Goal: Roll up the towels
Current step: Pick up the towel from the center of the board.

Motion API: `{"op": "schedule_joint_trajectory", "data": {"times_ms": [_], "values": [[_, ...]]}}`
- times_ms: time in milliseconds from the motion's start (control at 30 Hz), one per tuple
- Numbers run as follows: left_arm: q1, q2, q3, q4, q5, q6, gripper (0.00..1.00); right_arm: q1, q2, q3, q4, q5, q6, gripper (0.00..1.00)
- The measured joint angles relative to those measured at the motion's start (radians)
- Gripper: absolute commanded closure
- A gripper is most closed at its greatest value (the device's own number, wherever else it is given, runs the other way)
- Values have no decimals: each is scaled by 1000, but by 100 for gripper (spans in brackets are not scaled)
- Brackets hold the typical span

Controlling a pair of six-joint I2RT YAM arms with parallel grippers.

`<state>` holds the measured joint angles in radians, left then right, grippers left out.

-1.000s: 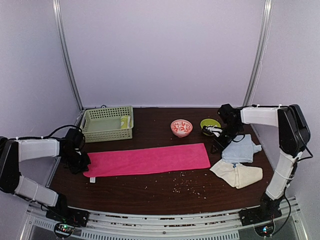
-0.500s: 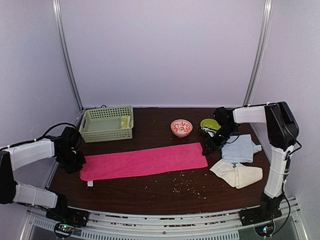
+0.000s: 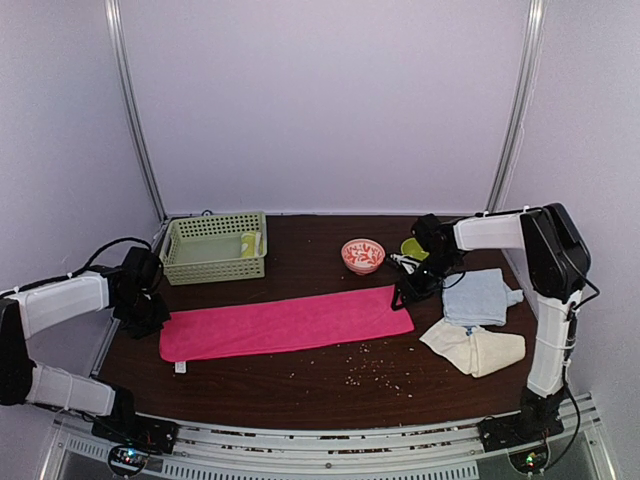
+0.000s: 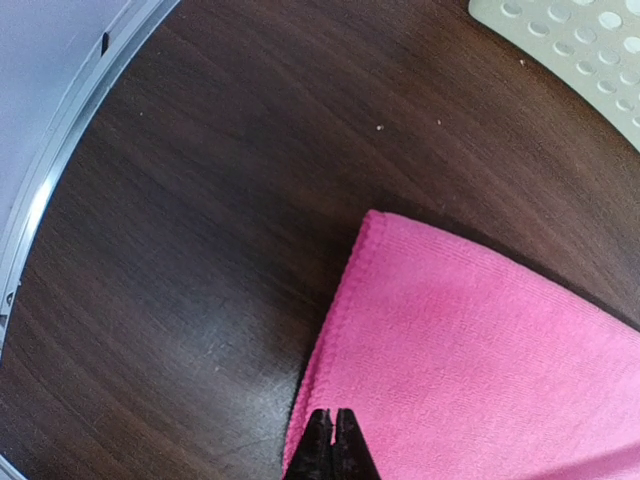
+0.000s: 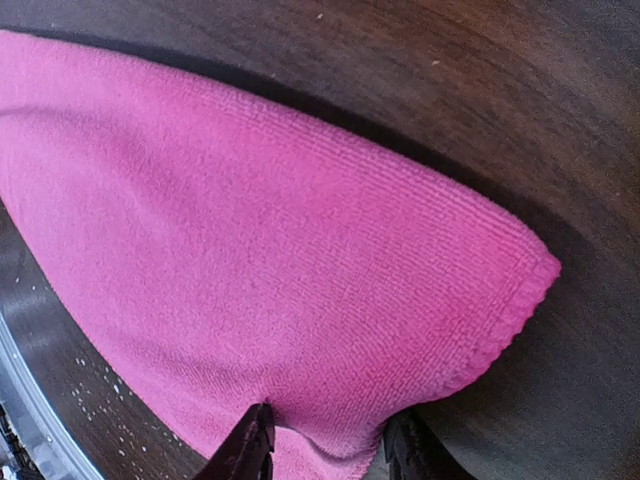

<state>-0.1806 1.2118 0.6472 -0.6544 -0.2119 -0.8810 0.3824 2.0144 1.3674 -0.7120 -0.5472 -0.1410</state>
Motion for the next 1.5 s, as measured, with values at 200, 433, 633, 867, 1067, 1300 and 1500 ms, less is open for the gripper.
{"op": "schedule_joint_trajectory", "data": {"times_ms": [200, 433, 633, 867, 1067, 1300, 1500], "values": [[0, 0, 0, 0, -15, 1, 100, 15, 2, 0, 40, 58, 40, 76], [0, 7, 2, 0, -18, 10, 100, 11, 5, 0, 57, 84, 58, 77], [0, 32, 3, 0, -21, 26, 100, -14, -12, -16, 82, 90, 85, 59], [0, 40, 15, 0, -21, 33, 100, 0, -25, -31, 109, 134, 111, 49], [0, 39, 16, 1, -21, 34, 100, 51, -25, -31, 120, 274, 111, 52], [0, 39, 25, 0, -38, 43, 100, 64, -48, -77, 172, 366, 74, 57], [0, 39, 31, 6, -40, 45, 100, 3, -43, -64, 170, 380, 64, 60]]}}
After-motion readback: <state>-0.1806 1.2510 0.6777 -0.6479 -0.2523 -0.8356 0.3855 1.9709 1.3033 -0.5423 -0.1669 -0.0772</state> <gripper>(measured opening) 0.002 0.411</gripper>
